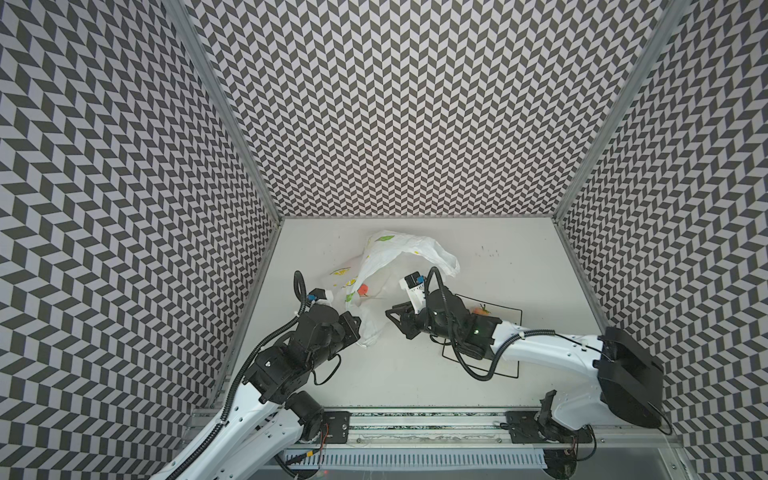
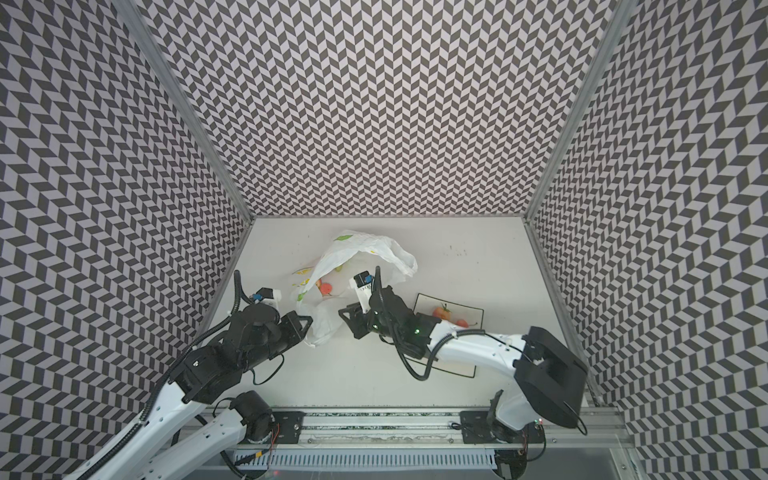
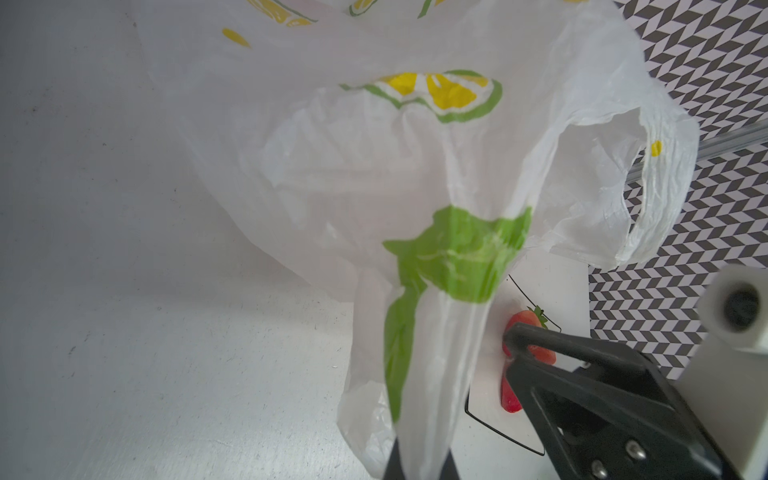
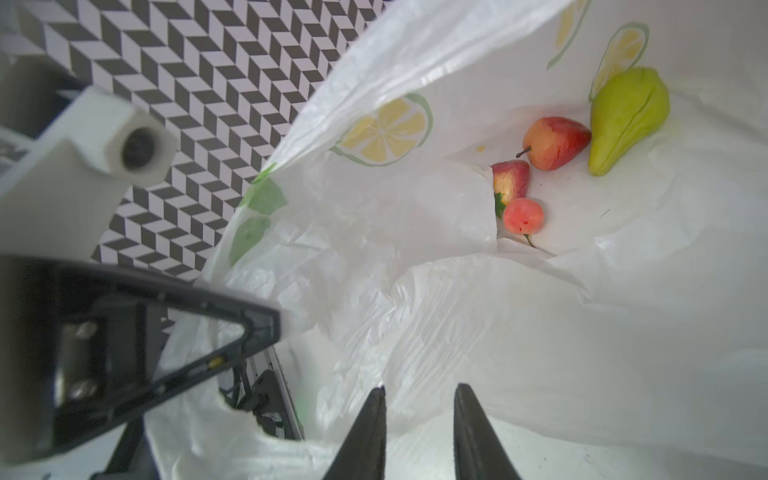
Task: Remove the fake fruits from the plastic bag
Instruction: 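Move the right gripper back into the bag opening, then lower the open right gripper toward the remaining fruits in the bag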
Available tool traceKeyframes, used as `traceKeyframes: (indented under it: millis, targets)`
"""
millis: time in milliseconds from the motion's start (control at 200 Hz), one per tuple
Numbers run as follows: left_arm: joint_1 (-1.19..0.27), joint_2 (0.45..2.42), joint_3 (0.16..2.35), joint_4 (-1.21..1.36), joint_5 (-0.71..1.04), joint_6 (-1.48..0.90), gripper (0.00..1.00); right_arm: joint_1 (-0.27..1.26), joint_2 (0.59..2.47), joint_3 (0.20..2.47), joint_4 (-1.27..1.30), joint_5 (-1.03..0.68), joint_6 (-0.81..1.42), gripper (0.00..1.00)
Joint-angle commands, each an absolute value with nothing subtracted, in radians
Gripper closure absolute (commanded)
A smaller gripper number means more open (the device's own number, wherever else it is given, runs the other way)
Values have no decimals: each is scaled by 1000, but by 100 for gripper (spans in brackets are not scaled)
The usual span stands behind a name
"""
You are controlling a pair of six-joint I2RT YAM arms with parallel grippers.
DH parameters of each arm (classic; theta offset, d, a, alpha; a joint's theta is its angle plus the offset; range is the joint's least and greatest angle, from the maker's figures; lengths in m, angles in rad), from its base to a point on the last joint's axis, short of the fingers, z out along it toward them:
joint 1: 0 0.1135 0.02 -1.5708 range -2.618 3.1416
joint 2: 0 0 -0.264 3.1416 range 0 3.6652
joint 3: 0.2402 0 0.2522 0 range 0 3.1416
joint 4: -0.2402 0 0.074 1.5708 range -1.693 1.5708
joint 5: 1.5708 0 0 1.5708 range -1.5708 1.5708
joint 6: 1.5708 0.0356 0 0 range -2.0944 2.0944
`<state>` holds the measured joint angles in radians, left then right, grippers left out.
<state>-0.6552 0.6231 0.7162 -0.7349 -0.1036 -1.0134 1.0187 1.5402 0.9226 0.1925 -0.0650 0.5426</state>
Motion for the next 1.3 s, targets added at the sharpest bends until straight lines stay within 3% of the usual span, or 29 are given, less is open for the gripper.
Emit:
traceKeyframes:
  millis: [0,370,791,1061,1297]
  targets:
    - [-661,632,741,-742,-104,-991,100,1013,1643,1015,174,-97,736,80]
    - [-661,644,798,-872,-126,-1018,100,955,1870,1145,307,-66,1059,77]
    - [-661,639,800,-1010,-109,-1069,100,899,2149,1445,236,-124,1041,61]
    - [-661,618,781,-1046,-112,-1109,100,922,2195,1479,181,-138,968,38]
    - [-661,626,778,-1047,-107,-1106,100,922,2242,1539,140,-64,917,35]
